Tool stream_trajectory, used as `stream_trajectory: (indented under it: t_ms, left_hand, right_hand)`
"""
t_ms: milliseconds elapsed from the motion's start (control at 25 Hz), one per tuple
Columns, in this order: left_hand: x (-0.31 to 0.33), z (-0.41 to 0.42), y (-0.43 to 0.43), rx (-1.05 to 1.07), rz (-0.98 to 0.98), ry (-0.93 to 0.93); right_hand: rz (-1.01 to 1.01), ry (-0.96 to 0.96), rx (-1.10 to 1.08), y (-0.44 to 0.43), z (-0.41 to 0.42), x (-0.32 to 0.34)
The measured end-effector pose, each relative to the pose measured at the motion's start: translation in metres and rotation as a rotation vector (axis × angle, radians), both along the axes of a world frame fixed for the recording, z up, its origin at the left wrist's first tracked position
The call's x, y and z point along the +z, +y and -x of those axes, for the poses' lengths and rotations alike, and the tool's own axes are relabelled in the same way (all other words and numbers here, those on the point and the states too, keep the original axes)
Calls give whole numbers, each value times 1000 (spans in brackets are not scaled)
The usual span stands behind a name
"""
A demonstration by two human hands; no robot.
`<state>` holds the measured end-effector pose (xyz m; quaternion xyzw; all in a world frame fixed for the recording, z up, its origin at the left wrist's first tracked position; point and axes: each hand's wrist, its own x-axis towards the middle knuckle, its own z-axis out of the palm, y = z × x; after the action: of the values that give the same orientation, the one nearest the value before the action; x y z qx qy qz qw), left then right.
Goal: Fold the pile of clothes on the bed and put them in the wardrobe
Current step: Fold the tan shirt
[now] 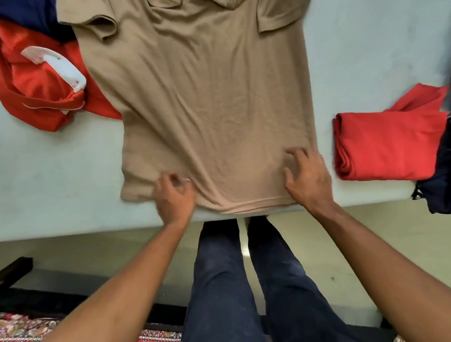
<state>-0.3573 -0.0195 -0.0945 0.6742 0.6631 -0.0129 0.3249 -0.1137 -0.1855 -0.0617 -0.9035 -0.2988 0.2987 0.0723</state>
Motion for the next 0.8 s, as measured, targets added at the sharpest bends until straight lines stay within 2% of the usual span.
stream_trajectory:
  t_ms: [120,240,400,640,800]
  left_hand:
    - [-5,34,55,141,-28,234]
    - [-6,53,72,124,70,268]
    - [-10,86,55,79,141,166]
    - [1,125,16,39,65,352]
    - [0,96,24,216,-34,318]
  right_hand:
    - [-101,63,337,60,15,-23]
    - [-77,101,624,101,41,-46]
    - [-24,47,646,131,71,-49]
    - [11,95,742,114,63,-42]
    - [-23,123,826,119,40,-41]
